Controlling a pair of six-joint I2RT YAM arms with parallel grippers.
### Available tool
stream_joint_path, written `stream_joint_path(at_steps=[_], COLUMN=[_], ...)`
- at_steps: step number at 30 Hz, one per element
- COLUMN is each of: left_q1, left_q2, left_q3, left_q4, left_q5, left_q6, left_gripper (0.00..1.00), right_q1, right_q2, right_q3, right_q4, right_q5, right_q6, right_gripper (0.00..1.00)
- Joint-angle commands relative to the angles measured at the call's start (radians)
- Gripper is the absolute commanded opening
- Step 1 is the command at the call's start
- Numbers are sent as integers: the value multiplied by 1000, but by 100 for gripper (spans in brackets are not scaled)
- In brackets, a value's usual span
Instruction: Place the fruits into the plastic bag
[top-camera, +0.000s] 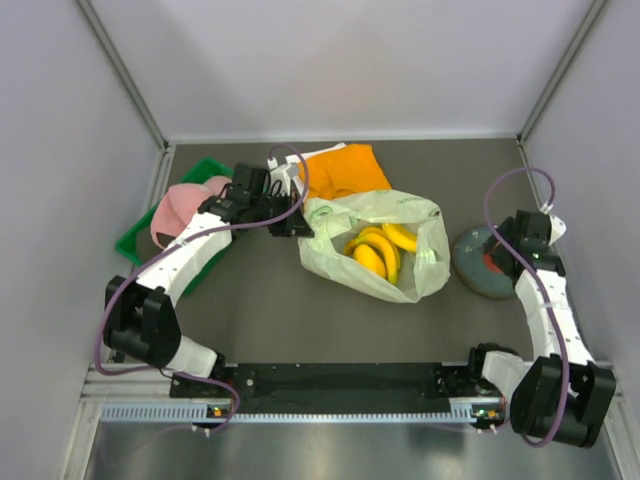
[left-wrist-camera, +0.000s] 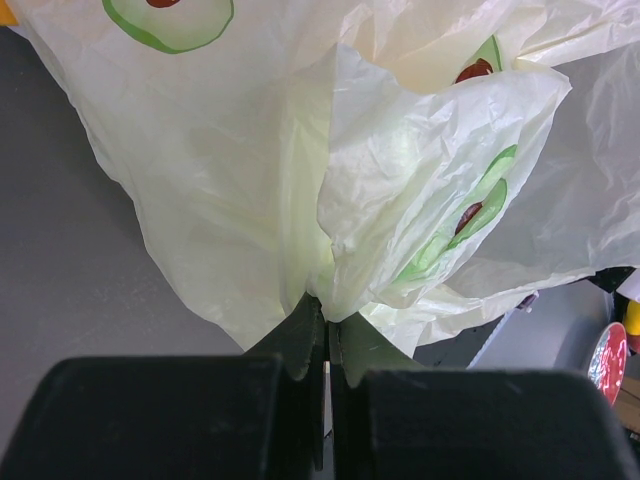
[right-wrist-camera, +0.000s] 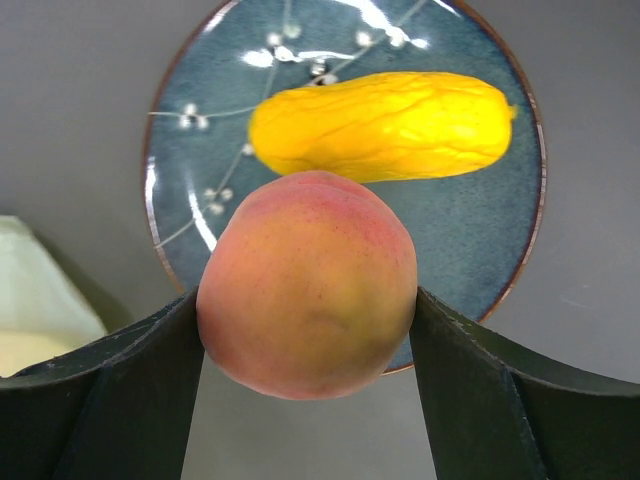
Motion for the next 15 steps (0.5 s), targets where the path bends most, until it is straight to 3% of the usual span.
stream_joint_path(at_steps=[1, 15], left_q1=[-5, -5], left_q2=[-33, -30], left_q3=[34, 34], left_q4=[6, 6], left_q5=[2, 3], left_q6=[16, 16], left_gripper=[0, 0], right_q1=[-13, -13], right_q2=[-72, -192], right_q3=[41, 85], right_q4=[6, -3], right_q5=[-67, -145], right_q6=[6, 23], right_gripper=[34, 11])
